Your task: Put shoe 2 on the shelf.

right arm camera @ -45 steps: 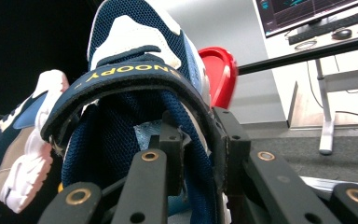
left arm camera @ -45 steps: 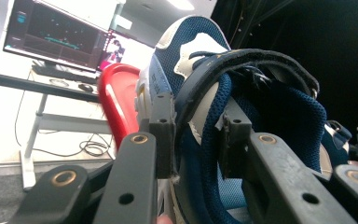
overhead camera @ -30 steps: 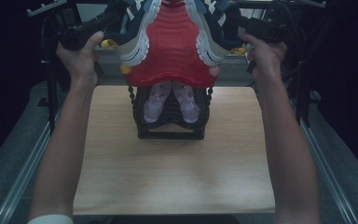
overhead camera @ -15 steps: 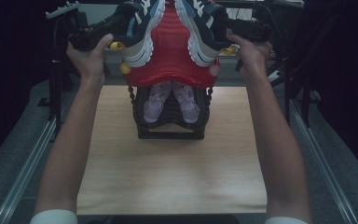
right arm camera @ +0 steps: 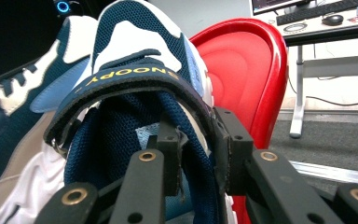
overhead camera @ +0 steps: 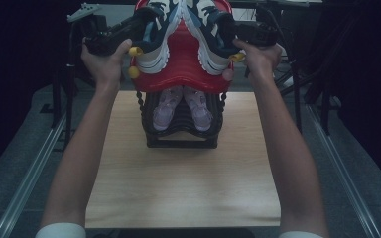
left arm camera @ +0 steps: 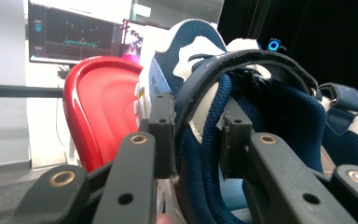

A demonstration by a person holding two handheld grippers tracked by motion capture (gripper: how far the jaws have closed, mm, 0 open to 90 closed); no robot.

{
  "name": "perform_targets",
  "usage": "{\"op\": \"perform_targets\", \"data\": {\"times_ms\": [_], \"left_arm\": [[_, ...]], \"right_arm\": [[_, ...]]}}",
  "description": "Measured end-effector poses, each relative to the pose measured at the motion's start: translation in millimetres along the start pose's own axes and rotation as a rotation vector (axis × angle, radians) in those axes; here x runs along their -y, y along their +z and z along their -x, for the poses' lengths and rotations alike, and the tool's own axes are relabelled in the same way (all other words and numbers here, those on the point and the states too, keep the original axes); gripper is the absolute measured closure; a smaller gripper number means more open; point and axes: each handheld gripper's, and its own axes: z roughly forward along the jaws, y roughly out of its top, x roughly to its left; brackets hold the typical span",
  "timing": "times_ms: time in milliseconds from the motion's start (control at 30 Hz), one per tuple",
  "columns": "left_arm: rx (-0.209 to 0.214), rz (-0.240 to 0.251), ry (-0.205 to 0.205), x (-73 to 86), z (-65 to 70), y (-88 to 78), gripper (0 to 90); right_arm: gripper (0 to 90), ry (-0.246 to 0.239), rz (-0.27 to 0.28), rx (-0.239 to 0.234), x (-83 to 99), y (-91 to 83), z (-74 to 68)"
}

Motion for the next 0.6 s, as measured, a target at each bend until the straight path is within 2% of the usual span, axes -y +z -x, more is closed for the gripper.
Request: {"op": "perform_targets", "data": {"times_ms": [233,367,467,600], "left_arm": [[-0.041,-0.025,0.046,7.4,3.9,6.3,70.1],[-0.047,-0.055,0.063,12.7,5.2,12.2,67.6],[-0.036,-0.066,0.072,16.5,4.1,15.4,63.8],[0.006,-0.044,0.033,17.1,-1.5,13.8,57.2]], "right_arm": [[67.0,-0.043,-0.017,-0.002,3.3,4.2,-11.4],[62.2,-0.039,-0.031,-0.016,4.4,8.6,-14.1],[58.5,-0.049,-0.046,-0.038,6.6,12.3,-15.4],[51.3,-0.050,-0.042,-0.066,7.3,12.1,-13.8]]}}
